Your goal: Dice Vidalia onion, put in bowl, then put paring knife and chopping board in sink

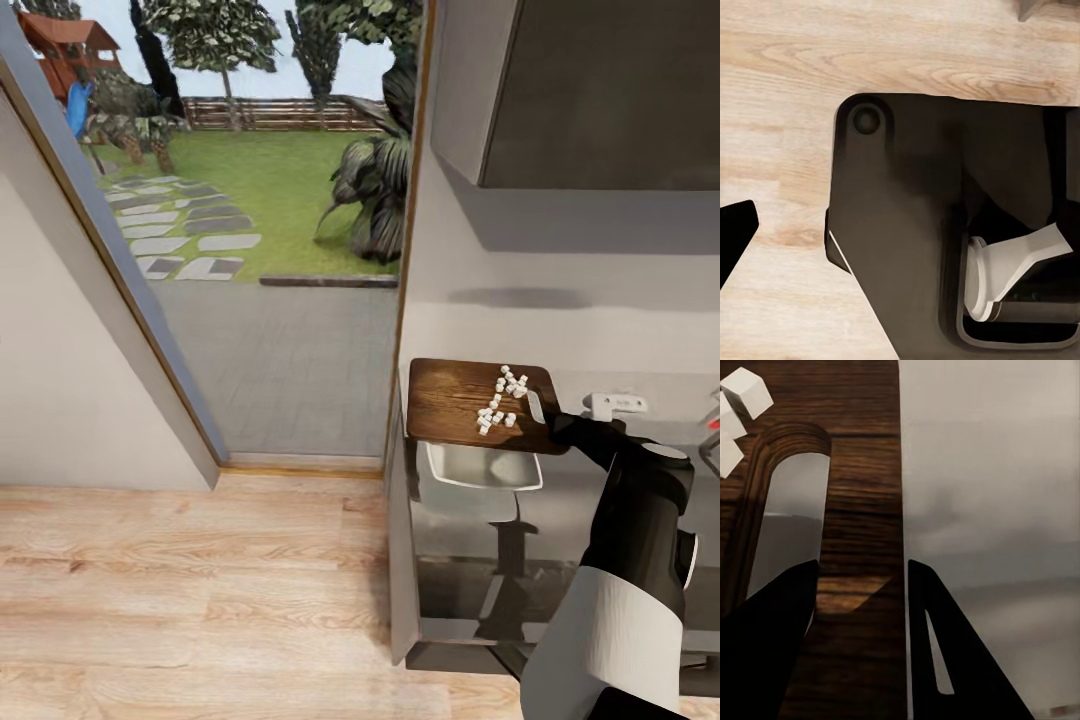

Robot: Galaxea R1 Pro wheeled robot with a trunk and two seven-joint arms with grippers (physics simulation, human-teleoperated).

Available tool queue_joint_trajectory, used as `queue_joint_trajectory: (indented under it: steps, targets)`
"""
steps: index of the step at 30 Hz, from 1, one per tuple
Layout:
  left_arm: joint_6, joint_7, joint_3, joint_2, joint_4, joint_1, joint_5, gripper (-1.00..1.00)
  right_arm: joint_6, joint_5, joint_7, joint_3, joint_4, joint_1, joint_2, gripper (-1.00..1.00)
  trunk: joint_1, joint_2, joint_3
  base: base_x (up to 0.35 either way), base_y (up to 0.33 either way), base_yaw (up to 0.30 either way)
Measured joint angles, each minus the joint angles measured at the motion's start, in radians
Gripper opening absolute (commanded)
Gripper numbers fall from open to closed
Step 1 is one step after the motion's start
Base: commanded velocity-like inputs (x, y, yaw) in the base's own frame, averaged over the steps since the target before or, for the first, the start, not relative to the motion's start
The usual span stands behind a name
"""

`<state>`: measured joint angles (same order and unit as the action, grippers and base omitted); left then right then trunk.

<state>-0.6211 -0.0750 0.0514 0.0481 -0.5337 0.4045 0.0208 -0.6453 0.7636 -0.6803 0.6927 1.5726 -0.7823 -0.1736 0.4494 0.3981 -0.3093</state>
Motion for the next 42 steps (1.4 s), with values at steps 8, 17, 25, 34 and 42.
queue_joint_trajectory:
  steps: [8,17,25,34,42]
  targets:
    - [0.000,0.000,0.000,0.000,0.000,0.000,0.000,1.00,0.004,-0.001,0.001,0.001,0.000,0.000,0.000,-1.00,0.000,0.000,0.000,0.000,0.003,0.000]
    - [0.001,0.000,0.000,0.000,0.001,0.000,0.000,1.00,0.010,-0.004,-0.001,0.002,0.000,0.000,0.000,-1.00,0.000,0.000,0.000,0.105,0.000,0.000]
    - [0.001,0.000,0.000,0.000,0.007,0.000,0.000,1.00,0.012,-0.007,-0.001,0.003,0.000,0.000,0.000,-1.00,0.000,0.000,0.000,0.009,0.000,0.000]
    - [0.002,0.000,0.000,0.000,0.008,0.000,0.000,1.00,0.065,-0.008,0.001,0.003,0.000,0.000,0.000,-1.00,0.000,0.000,0.000,0.131,0.021,0.000]
    - [0.002,0.000,0.000,0.000,0.008,0.000,0.000,1.00,0.088,-0.007,0.000,0.003,0.000,0.000,0.000,-1.00,0.000,0.000,0.000,0.096,0.004,0.000]
